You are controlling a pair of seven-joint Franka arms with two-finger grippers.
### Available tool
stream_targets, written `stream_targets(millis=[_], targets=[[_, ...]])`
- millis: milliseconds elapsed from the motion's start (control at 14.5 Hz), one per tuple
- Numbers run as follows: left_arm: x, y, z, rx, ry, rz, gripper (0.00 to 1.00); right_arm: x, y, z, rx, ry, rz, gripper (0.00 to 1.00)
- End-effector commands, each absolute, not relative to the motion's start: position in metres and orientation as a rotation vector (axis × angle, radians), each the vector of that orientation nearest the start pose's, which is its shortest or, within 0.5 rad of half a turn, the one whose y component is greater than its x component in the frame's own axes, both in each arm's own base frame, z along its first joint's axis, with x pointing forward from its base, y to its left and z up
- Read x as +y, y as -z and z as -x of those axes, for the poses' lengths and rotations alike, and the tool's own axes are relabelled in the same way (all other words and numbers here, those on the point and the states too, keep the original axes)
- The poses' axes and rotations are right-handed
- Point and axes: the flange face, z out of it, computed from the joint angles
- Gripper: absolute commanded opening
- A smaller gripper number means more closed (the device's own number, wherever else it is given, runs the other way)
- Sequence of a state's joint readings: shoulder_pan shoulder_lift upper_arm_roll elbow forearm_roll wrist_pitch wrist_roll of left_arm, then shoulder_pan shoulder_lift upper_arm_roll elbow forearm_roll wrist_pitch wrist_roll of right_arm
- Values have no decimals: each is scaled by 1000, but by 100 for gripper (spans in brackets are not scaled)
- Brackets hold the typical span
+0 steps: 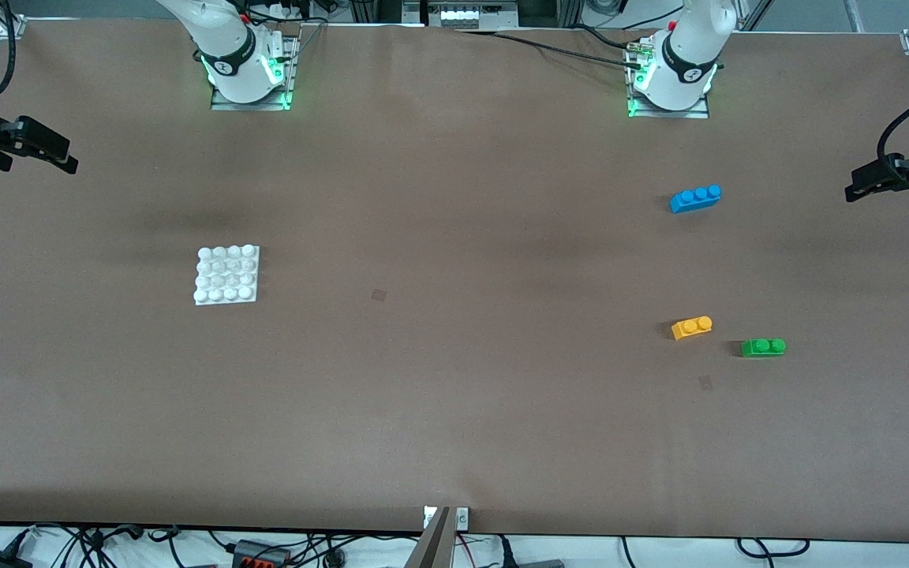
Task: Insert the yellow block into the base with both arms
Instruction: 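Move the right gripper out toward the white base plate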
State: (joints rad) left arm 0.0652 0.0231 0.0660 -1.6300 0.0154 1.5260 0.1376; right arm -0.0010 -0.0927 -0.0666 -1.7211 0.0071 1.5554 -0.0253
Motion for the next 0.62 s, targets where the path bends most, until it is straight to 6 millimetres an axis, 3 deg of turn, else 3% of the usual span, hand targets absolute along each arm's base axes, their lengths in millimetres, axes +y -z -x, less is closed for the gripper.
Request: stream_targets(millis=[0,69,552], targets=[[75,-581,-544,39,-210,3114,100,-1,-608,-534,18,-128,3144,100],[75,-581,-544,39,-212,3114,100,10,-610,-537,-19,-87,3167,100],[76,-581,-544,39,-212,3114,100,0,-607,-533,24,-87,3159,100]])
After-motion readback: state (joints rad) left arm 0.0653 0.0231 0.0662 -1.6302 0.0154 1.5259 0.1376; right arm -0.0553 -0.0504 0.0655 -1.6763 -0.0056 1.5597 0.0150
